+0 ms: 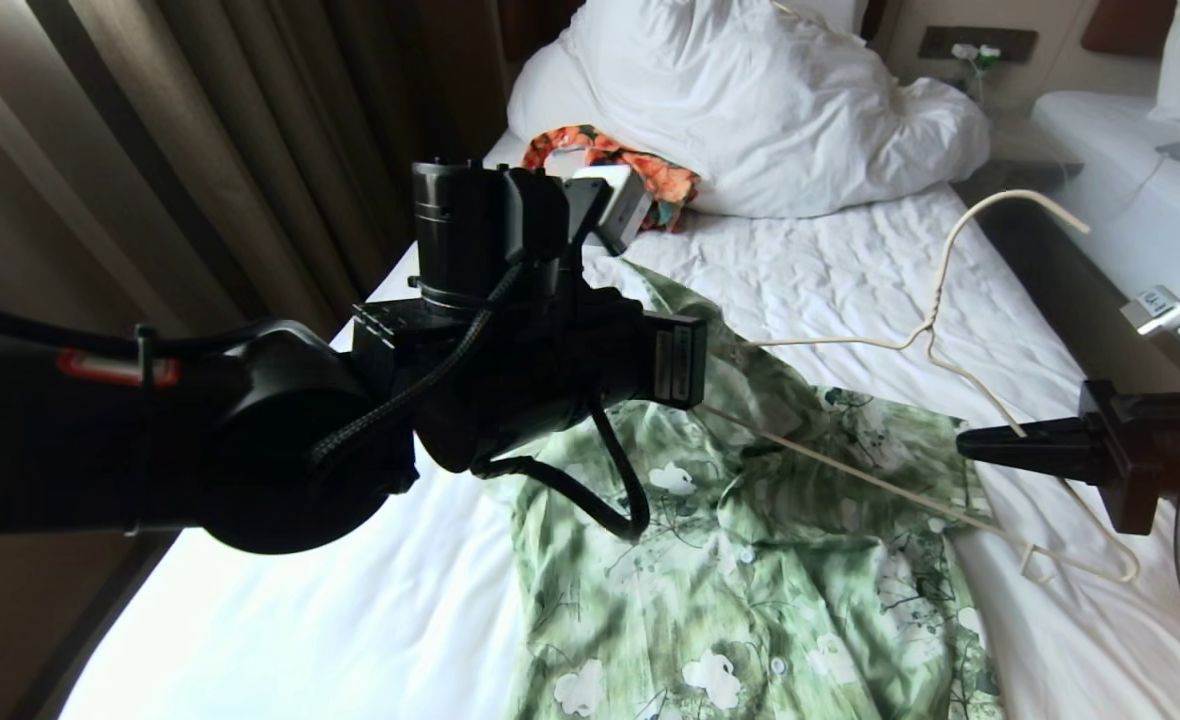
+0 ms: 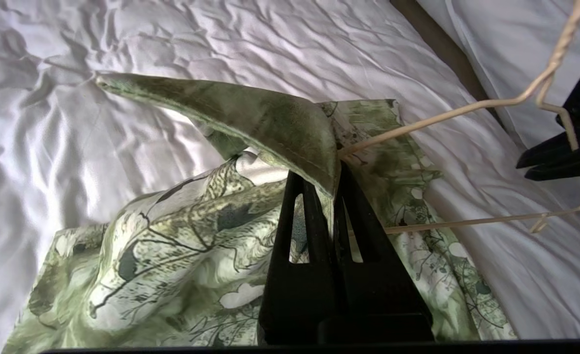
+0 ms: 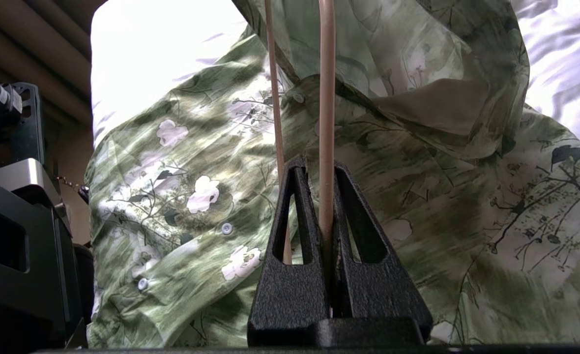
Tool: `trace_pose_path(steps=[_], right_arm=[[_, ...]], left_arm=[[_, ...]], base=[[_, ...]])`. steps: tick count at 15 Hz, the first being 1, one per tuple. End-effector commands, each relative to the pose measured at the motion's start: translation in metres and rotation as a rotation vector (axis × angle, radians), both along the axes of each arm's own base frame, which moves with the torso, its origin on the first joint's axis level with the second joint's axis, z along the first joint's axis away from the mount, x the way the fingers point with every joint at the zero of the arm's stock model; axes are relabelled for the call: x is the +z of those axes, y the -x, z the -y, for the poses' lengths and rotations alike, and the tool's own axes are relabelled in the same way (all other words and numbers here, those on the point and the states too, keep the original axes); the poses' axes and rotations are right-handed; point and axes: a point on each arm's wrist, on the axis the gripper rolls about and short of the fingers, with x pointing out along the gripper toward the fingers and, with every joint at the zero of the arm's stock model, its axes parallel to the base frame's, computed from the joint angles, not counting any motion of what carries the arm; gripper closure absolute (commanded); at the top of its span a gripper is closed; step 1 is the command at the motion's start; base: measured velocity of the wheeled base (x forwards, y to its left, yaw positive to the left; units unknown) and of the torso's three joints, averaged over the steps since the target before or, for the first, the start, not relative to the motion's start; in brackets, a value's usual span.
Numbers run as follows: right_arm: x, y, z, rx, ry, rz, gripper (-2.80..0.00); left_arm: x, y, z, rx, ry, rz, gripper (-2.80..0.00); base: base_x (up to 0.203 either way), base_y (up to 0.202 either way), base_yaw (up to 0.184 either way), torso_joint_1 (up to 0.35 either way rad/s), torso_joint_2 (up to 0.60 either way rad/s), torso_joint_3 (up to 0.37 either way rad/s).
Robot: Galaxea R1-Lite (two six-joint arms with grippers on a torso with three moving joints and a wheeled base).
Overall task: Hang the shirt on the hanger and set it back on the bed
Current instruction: Hook one side of the shirt onto the hanger
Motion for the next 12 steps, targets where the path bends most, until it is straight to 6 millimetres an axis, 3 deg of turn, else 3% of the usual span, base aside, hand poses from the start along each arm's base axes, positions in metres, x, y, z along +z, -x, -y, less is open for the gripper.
trace_pose_path(steps=[1,3,6,12], right_arm=[[0.004,0.002,-0.008,0.032,0.000,0.015,0.00],[0.008,0.003,-0.010,0.029,0.007,0.036,0.00],[0.013,0.003,-0.010,0.014,0.007,0.063,0.00],[0.018,0.014,-0.037,0.115,-0.003,0.082,0.00]], left_arm=[[-0.001,0.005,0.015,-0.037,0.000,0.005,0.00],[-0.007,0.009,0.034,-0.046,-0.011,0.004,0.00],[-0.008,0.030,0.052,-0.079,-0.015,0.007,0.00],[0.020,0.065,0.071,-0.164,0.012,0.025,0.00]], base=[[0.000,0.000,0.000,0.000,0.00,0.000],[0.000,0.000,0.000,0.000,0.00,0.000],[0.000,0.000,0.000,0.000,0.00,0.000],[0.000,0.000,0.000,0.000,0.00,0.000]])
